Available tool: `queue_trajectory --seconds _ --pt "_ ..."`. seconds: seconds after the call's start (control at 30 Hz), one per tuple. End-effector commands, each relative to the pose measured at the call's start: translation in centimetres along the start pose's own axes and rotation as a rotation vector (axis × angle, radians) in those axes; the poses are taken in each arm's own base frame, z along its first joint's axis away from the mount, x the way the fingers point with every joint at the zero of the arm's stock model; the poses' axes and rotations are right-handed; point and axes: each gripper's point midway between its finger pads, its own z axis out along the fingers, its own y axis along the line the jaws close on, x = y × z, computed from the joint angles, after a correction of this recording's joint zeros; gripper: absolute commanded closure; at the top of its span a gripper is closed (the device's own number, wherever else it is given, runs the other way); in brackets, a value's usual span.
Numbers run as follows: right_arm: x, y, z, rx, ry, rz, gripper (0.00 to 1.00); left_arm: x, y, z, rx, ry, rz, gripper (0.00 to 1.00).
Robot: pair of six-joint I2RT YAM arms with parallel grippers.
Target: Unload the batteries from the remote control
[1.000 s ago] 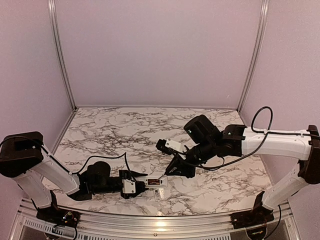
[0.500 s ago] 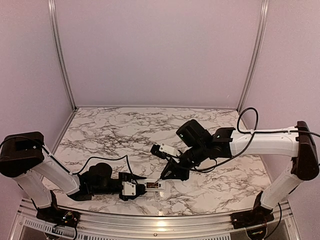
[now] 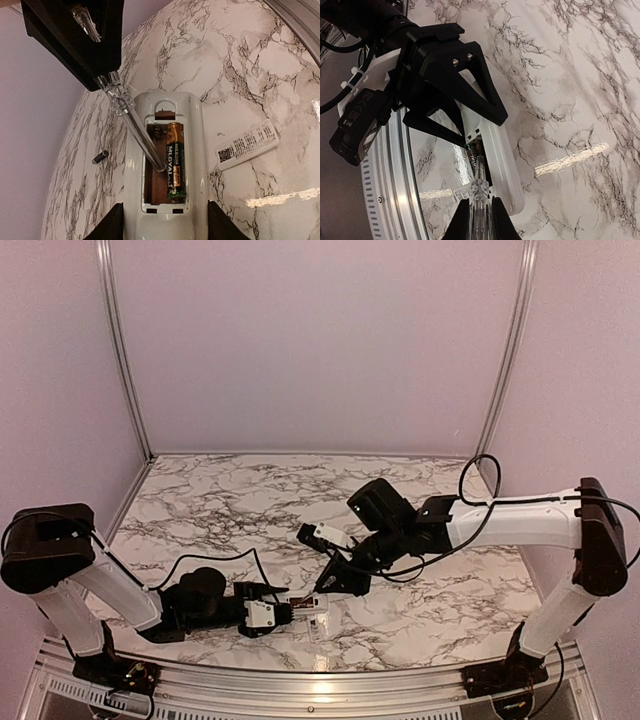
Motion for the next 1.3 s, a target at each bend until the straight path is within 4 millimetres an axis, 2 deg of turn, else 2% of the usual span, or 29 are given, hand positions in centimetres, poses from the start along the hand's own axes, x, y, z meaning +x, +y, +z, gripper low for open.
queue_trajectory --seconds 0.0,0.27,0.63,1.27 --pt "0.9 0.2 0.7 -0.034 0.047 0.042 1.00 -1.5 4.7 0.0 -0.219 -0.030 -0.019 1.00" --pt "1.1 -1.6 1.2 -0.018 0.057 0.101 1.00 -0.7 5.5 0.0 -0.267 0.005 -0.021 1.00" --pt "1.1 -4.4 0.6 0.096 0.081 0.246 1.00 -0.7 5.9 -0.3 -0.287 0.009 -0.025 1.00" --pt "2.1 -5.3 0.7 0.143 0.137 0.471 1.00 -0.7 6.3 -0.5 -0.305 0.016 -0.028 1.00"
